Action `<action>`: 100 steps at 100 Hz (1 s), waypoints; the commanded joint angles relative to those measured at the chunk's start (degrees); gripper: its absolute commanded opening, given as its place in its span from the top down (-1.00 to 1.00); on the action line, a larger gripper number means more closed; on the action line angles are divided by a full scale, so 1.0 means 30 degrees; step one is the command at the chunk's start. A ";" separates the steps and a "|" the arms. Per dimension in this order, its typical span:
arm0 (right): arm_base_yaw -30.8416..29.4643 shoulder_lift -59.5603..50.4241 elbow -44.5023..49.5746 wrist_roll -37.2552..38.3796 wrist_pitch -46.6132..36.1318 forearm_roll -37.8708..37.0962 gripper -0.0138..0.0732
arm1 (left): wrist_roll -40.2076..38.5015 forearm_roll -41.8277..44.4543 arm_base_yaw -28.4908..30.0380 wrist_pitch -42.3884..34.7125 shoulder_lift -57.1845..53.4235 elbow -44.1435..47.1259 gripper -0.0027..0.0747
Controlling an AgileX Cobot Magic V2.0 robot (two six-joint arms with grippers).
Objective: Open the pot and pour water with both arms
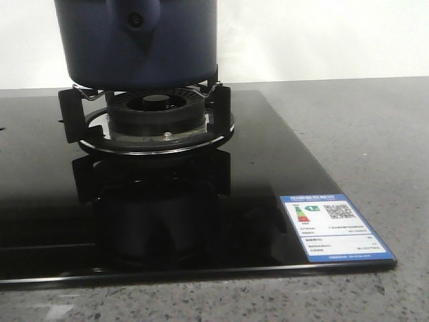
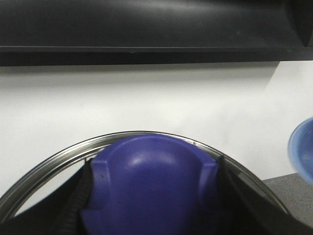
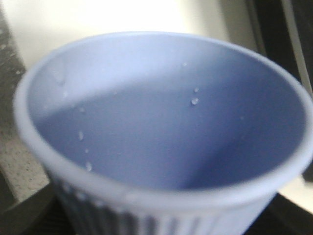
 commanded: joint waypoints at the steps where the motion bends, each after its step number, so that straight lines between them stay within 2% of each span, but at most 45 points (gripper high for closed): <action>1: -0.0248 -0.1412 -0.0735 0.3314 0.1048 -0.0032 -0.16 | 0.0005 -0.0022 0.0072 -0.1725 -0.0450 -0.0668 0.01; 15: -0.1225 -0.2237 -0.0735 0.5546 0.0934 0.2486 -0.16 | 0.0005 -0.0022 0.0072 -0.1725 -0.0450 -0.0668 0.01; 24: -0.2159 -0.2757 -0.0666 0.5684 0.0663 0.4669 -0.16 | 0.0005 -0.0022 0.0072 -0.1725 -0.0450 -0.0668 0.01; 41: -0.4711 -0.4245 0.0860 0.6685 -0.3682 0.7635 -0.08 | 0.0005 -0.0022 0.0072 -0.1725 -0.0450 -0.0668 0.01; 53: -0.6763 -0.5274 0.2662 0.9053 -0.5936 0.7802 0.03 | 0.0005 -0.0022 0.0072 -0.1725 -0.0450 -0.0668 0.01; 68: -0.9339 -0.6171 0.5386 1.0972 -0.8434 0.7802 0.05 | 0.0005 -0.0022 0.0072 -0.1758 -0.0450 -0.0668 0.01; 81: -1.1643 -0.6567 0.7758 1.1055 -1.2584 0.7840 0.05 | 0.0005 -0.0022 0.0072 -0.1758 -0.0450 -0.0668 0.01; 100: -1.4239 -0.5957 1.0127 1.0234 -1.6621 0.7845 0.05 | 0.0005 -0.0022 0.0072 -0.1758 -0.0450 -0.0668 0.01</action>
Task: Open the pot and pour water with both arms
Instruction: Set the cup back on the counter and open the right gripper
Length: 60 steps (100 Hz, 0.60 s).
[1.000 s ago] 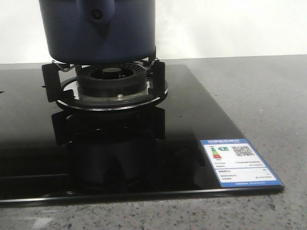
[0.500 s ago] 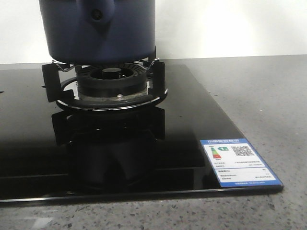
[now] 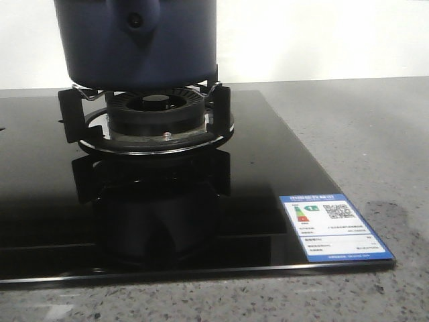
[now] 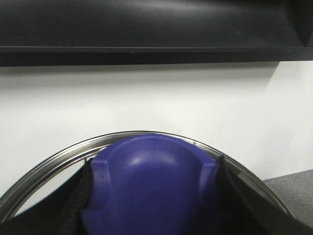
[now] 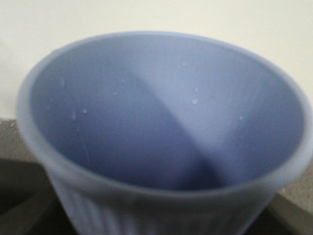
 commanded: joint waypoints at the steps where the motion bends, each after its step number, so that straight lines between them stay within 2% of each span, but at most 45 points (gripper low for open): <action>1: -0.1250 -0.0110 0.0301 -0.0813 -0.3172 0.0058 0.05 | 0.0005 -0.0022 0.0072 -0.1758 -0.0450 -0.0668 0.01; 17: -0.2962 0.1588 0.0864 -0.2044 -0.6412 -0.0031 0.05 | 0.0005 -0.0057 0.0072 -0.1758 -0.0450 -0.0668 0.01; 60: -0.3426 0.5020 0.0864 -0.3335 -0.7533 -0.0309 0.04 | 0.0005 -0.0085 0.0072 -0.1721 -0.0450 -0.0668 0.01</action>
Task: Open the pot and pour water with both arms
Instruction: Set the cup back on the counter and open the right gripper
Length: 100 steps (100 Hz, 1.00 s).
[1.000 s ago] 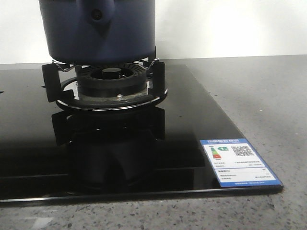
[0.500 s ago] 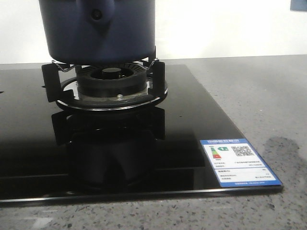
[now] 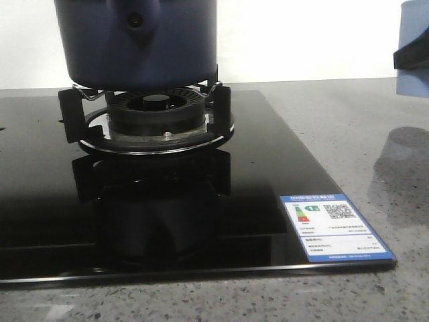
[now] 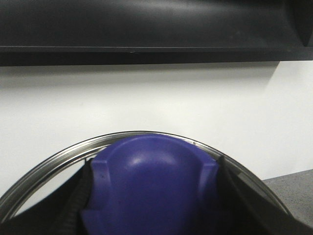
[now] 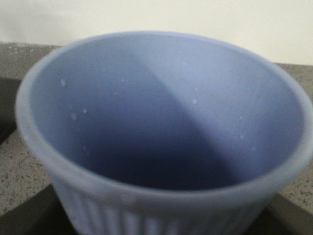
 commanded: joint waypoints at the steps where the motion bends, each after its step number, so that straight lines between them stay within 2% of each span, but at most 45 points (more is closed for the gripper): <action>1: -0.0126 -0.0336 -0.0470 -0.0714 -0.1355 0.0502 0.04 | 0.0005 -0.0085 0.0072 -0.1721 -0.0450 -0.0668 0.01; 8: -0.0126 -0.0243 -0.0470 -0.1058 -0.1492 0.0502 -0.05 | 0.0005 -0.0085 0.0072 -0.1721 -0.0450 -0.0668 0.01; 23: -0.0126 -0.0243 -0.0470 -0.1058 -0.1569 0.0721 -0.52 | 0.0005 -0.0085 0.0072 -0.1721 -0.0450 -0.0668 0.01; 30: -0.0126 -0.0243 -0.0470 -0.1058 -0.1504 0.0758 -0.63 | 0.0005 -0.0085 0.0072 -0.1721 -0.0450 -0.0668 0.01; 81: -0.0331 -0.0243 -0.0470 -0.1058 -0.1327 0.0174 -0.63 | 0.0005 -0.0085 0.0072 -0.1721 -0.0450 -0.0668 0.01; 100: -0.1098 -0.0353 -0.0470 0.1213 -0.1671 -0.1472 -0.63 | 0.0005 -0.0085 0.0072 -0.1721 -0.0450 -0.0668 0.01</action>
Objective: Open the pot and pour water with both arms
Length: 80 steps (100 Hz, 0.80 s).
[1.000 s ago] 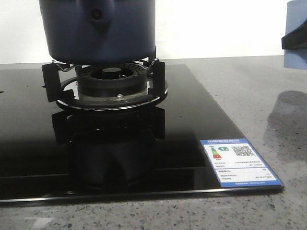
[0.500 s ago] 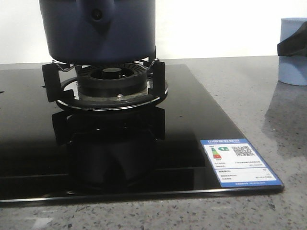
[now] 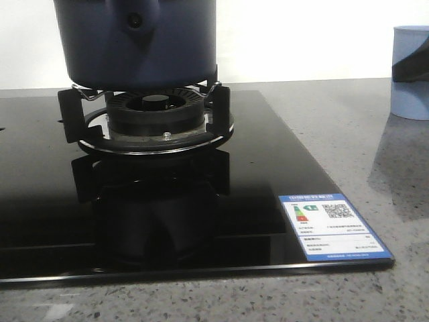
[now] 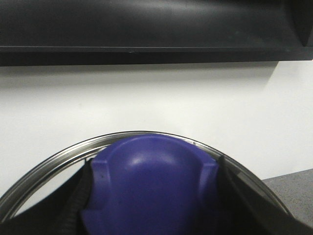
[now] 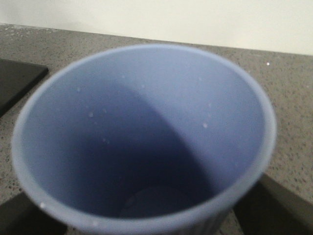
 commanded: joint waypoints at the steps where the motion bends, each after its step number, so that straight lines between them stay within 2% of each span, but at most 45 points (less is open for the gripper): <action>1: -0.0497 -0.0726 -0.0470 0.1218 -0.1375 -0.0416 -0.63 | 0.0005 -0.0085 0.0072 -0.1721 -0.0450 -0.0668 0.01; 27: -0.1123 -0.1416 -0.0470 0.4920 -0.1435 -0.4003 -0.63 | 0.0005 -0.0085 0.0072 -0.1836 -0.0450 -0.0668 0.01; 44: -0.1177 -0.2492 -0.0470 0.8510 -0.1039 -0.8456 -0.63 | 0.0005 -0.0051 0.0072 -0.1863 -0.0450 -0.0668 0.01; 55: -0.1196 -0.3428 -0.0470 1.0513 -0.1006 -1.0377 -0.63 | 0.0005 -0.0051 0.0072 -0.1916 -0.0450 -0.0668 0.01; 72: -0.1196 -0.5279 -0.0470 1.3176 -0.1197 -1.2613 -0.63 | 0.0005 -0.0051 0.0072 -0.1916 -0.0450 -0.0668 0.01; 80: -0.1196 -0.6189 -0.0423 1.3822 -0.1656 -1.2789 -0.63 | 0.0005 -0.0051 0.0072 -0.1916 -0.0450 -0.0668 0.01</action>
